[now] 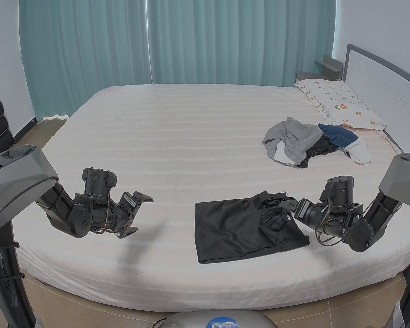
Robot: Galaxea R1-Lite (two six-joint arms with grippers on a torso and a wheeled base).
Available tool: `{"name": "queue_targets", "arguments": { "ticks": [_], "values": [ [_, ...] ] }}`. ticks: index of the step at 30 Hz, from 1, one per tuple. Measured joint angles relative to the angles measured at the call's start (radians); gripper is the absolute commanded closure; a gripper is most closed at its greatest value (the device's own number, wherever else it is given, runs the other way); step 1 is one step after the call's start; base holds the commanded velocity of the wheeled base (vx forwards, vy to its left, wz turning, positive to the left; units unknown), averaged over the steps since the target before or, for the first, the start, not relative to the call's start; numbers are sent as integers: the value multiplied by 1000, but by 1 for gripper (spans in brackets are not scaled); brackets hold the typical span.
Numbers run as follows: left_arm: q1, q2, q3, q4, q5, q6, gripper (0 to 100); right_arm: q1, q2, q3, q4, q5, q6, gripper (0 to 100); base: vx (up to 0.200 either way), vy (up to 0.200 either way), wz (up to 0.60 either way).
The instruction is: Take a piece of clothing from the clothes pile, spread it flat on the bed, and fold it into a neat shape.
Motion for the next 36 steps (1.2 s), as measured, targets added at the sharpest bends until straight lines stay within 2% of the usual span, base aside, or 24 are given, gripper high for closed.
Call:
{"name": "queue_targets", "arguments": {
  "ticks": [7,14,27,28,36],
  "values": [
    [-2,1,3,0,0,4,0,110,8,-107,188,-131,-41,0,0,0,0],
    [-2,2,5,0,0,5,0,171,78,-220,247,-236,-129,0,0,0,0],
    [-4,3,5,0,0,6,0,213,164,-288,288,-267,-200,0,0,0,0],
    [-4,3,5,0,0,6,0,213,166,-289,291,-267,-202,100,0,0,0],
    [-5,4,5,0,-1,6,0,200,165,-274,310,-286,-234,100,0,0,0]
  ]
}}
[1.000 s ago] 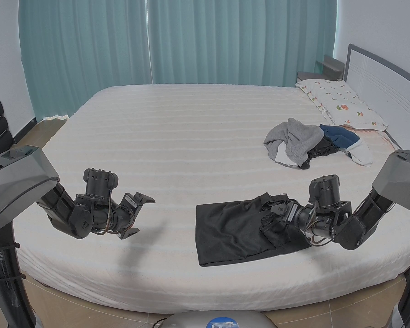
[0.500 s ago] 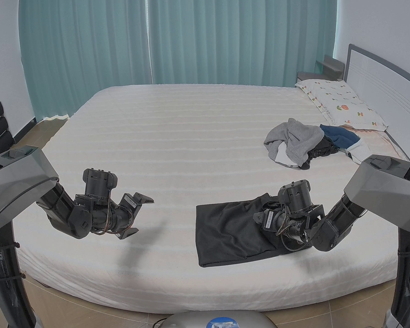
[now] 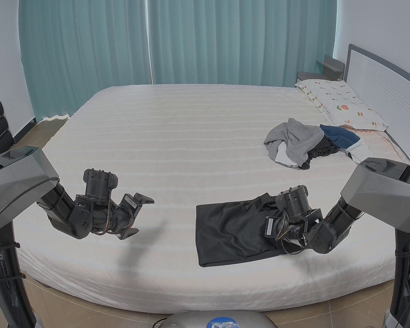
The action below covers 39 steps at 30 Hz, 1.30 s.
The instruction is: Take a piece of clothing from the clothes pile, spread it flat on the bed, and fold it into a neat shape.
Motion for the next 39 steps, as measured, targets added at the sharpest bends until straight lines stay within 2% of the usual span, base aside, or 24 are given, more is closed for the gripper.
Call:
{"name": "queue_targets", "arguments": {
  "ticks": [9,21,24,30,31,39],
  "values": [
    [1,0,-2,0,0,-1,0,-50,-63,70,-2,27,-4,100,0,0,0],
    [0,1,-3,0,0,0,0,-193,-141,212,-34,230,-4,100,0,0,0],
    [0,2,-3,0,0,0,0,-219,-137,237,-75,258,-4,100,0,0,0],
    [0,3,-3,0,0,0,0,-247,-103,269,-160,273,-4,100,0,0,0],
    [0,3,-3,0,0,0,0,-249,-98,271,-167,275,-4,0,0,0,0],
    [0,4,-4,0,0,1,0,-281,-57,317,-336,329,5,0,0,0,0]
  ]
}}
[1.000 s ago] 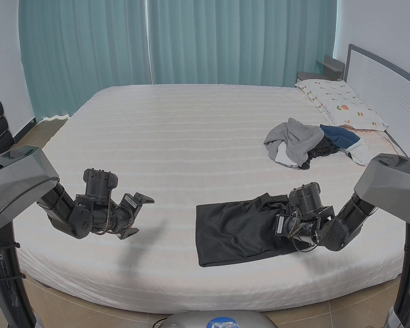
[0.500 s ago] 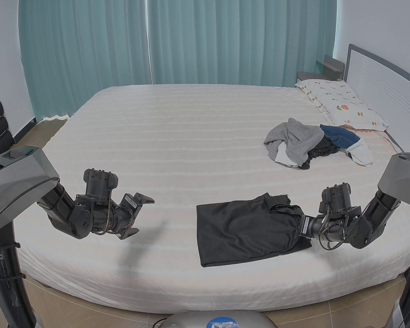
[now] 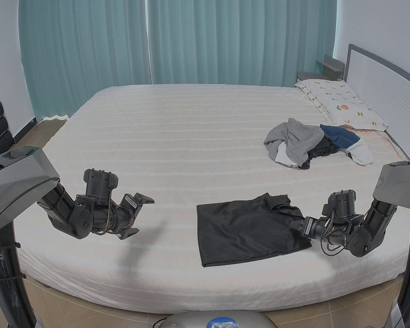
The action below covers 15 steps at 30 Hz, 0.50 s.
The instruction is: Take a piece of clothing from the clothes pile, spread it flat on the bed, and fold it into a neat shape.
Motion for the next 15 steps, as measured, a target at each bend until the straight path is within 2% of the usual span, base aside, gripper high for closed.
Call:
{"name": "queue_targets", "arguments": {
  "ticks": [9,15],
  "values": [
    [0,0,-3,0,6,-3,0,-111,-74,30,-20,77,30,0,0,0,0],
    [1,0,1,-3,7,7,0,-80,-101,12,-29,93,196,0,200,0,0]
  ]
}}
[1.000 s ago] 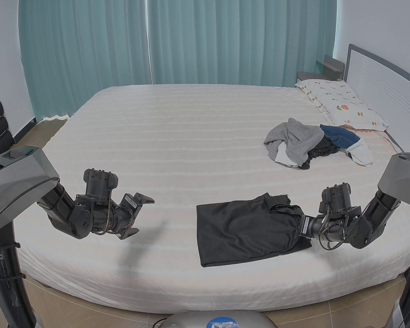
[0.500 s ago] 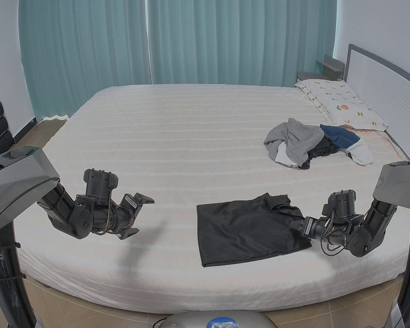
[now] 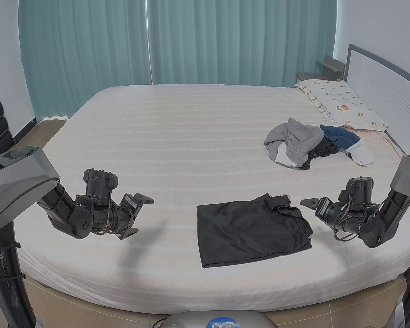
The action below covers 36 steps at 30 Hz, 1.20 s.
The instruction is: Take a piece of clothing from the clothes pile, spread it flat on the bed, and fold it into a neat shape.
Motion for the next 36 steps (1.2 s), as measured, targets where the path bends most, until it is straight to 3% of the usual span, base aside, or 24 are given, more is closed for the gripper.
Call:
{"name": "queue_targets", "arguments": {
  "ticks": [7,19,29,36],
  "values": [
    [-6,3,8,-1,4,40,0,108,-8,-50,-2,7,109,0,86,0,0],
    [-11,8,11,-2,6,45,0,224,119,-157,6,10,131,0,0,0,0],
    [-11,9,10,-2,7,45,0,234,184,-208,6,4,133,0,0,0,0],
    [-12,11,8,-2,11,44,0,172,228,-293,-2,-54,173,0,0,0,0]
  ]
}}
